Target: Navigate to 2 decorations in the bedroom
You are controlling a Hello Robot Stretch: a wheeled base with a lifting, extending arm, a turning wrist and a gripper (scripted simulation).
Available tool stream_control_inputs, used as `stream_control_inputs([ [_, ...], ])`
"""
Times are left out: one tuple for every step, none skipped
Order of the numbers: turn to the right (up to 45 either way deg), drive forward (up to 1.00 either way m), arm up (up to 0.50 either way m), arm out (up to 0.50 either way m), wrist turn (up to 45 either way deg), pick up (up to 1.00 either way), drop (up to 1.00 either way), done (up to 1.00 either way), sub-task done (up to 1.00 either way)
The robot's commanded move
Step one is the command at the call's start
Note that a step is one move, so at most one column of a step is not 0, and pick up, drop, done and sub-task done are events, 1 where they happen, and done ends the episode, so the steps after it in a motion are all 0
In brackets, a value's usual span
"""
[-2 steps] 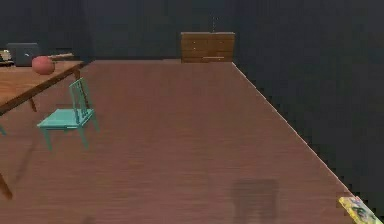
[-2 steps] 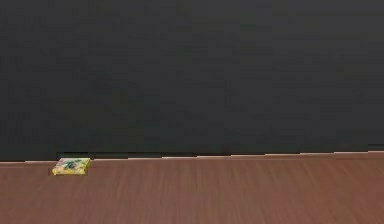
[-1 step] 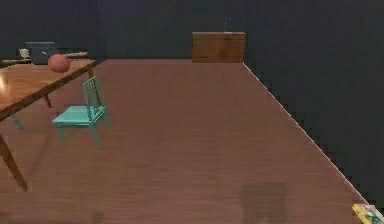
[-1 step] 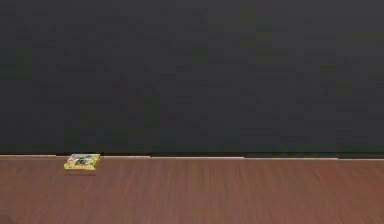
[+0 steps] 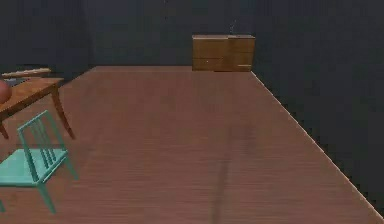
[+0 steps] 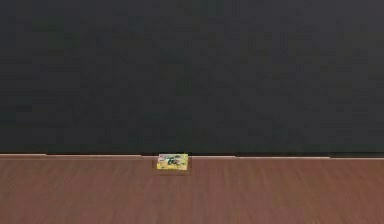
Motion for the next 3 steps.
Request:
stream_control_inputs([
  [-15.0,0.00,0.00,0.00,0.0,0.00,0.00,0.00,0.00],
  [0.0,1.00,0.00,0.00,0.0,0.00,0.00,0.00,0.00],
  [-3.0,0.00,0.00,0.00,0.0,0.00,0.00,0.00,0.00],
])
